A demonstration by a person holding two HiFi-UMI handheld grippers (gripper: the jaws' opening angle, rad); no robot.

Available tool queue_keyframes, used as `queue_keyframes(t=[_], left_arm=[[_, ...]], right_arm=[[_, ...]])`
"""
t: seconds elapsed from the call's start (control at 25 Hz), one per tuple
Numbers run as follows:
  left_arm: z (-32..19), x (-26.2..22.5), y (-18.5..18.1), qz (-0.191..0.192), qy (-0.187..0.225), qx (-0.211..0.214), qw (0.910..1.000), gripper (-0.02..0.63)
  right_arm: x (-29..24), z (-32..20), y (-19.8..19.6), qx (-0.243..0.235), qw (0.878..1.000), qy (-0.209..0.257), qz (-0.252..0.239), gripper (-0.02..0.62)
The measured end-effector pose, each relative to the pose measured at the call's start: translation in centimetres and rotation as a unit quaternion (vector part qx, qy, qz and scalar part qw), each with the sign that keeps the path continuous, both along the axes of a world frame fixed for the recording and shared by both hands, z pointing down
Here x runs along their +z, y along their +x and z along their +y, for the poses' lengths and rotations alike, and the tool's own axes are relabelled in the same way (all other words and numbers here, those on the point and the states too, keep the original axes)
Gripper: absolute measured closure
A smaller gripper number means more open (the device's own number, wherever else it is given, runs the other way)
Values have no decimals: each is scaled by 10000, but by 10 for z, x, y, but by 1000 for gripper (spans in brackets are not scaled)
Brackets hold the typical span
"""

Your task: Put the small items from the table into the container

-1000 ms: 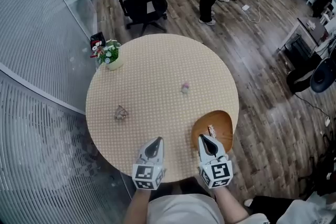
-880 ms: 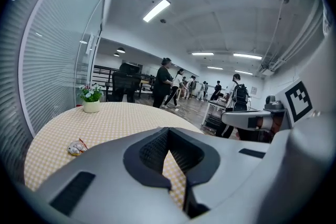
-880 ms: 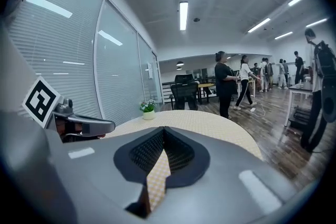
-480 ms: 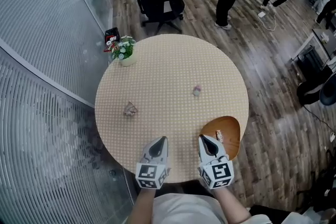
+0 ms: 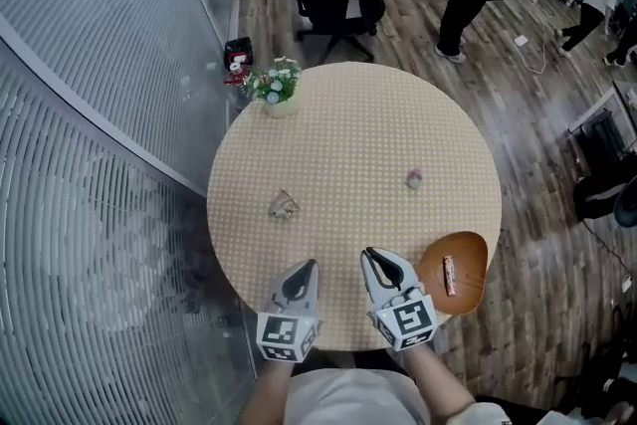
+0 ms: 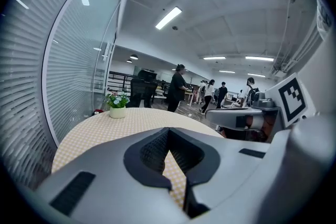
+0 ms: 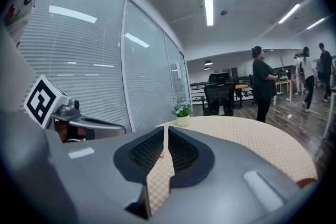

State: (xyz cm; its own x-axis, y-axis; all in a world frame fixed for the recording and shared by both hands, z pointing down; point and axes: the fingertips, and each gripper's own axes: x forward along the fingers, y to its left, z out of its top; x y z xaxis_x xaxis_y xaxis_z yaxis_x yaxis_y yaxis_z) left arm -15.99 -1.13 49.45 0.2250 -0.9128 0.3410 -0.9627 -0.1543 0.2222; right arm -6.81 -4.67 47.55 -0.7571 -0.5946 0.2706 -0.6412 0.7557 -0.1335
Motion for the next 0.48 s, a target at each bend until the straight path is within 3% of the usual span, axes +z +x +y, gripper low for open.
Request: queue_keyframes(t=[0.16, 0.32, 0.48], left_arm=[[9, -8, -44, -45, 52, -23, 10000, 603], [16, -5, -93, -96, 74, -141, 9998, 603], [27, 5, -132, -139, 61, -263, 9995, 603]], right_arm=[[9, -11, -68, -378, 9992, -7, 130, 554], [40, -24, -135, -733, 9967, -85, 336, 468], [90, -38, -185, -1055, 9909, -124, 826, 406]])
